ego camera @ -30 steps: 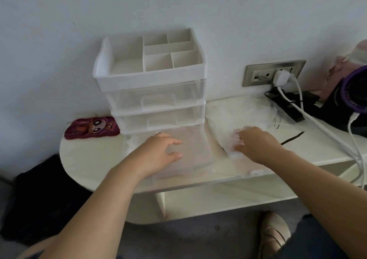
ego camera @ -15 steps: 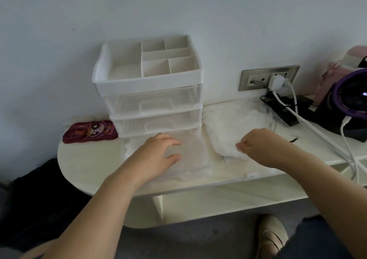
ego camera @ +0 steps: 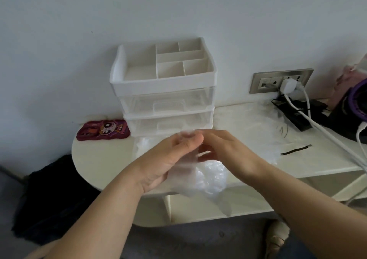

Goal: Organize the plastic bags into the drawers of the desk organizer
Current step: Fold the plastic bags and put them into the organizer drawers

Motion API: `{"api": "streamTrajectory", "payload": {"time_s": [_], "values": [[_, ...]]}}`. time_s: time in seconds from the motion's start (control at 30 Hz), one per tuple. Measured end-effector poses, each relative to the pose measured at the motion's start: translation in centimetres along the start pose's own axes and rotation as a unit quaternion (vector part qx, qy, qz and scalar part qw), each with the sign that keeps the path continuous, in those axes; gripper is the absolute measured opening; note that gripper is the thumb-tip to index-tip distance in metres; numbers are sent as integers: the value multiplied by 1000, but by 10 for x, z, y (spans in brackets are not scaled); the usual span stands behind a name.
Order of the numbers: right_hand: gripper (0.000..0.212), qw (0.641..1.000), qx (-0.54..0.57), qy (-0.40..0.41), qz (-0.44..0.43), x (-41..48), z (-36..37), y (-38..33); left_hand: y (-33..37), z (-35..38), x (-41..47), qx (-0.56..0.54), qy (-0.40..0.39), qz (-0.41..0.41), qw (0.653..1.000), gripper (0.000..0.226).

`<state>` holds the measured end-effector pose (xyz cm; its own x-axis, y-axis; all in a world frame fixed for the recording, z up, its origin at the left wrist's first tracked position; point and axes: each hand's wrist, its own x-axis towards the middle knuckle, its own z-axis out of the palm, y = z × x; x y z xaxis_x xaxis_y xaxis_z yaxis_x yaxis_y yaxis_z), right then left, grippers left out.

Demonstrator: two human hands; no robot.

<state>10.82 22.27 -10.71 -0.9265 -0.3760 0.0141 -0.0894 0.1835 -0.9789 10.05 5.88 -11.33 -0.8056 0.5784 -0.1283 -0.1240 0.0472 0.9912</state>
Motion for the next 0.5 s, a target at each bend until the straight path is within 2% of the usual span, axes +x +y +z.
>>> {"api": "streamTrajectory", "payload": {"time_s": [0.13, 0.23, 0.33, 0.4, 0.5], "values": [[44, 999, -15, -44, -26, 12, 9, -6, 0, -20, -8, 18, 90, -8, 996, 56], [48, 997, -24, -62, -48, 20, 14, -7, 4, -26, -13, 25, 120, -4, 992, 50], [48, 996, -8, -78, -53, 26, 22, -8, 9, -30, -15, 22, 118, -5, 993, 33], [46, 993, -15, -101, -57, 29, 27, -8, 11, -31, -15, 14, 116, -28, 993, 34], [42, 992, -36, -103, -62, 32, 30, -5, 8, -35, -13, -11, 165, -57, 985, 33]]}}
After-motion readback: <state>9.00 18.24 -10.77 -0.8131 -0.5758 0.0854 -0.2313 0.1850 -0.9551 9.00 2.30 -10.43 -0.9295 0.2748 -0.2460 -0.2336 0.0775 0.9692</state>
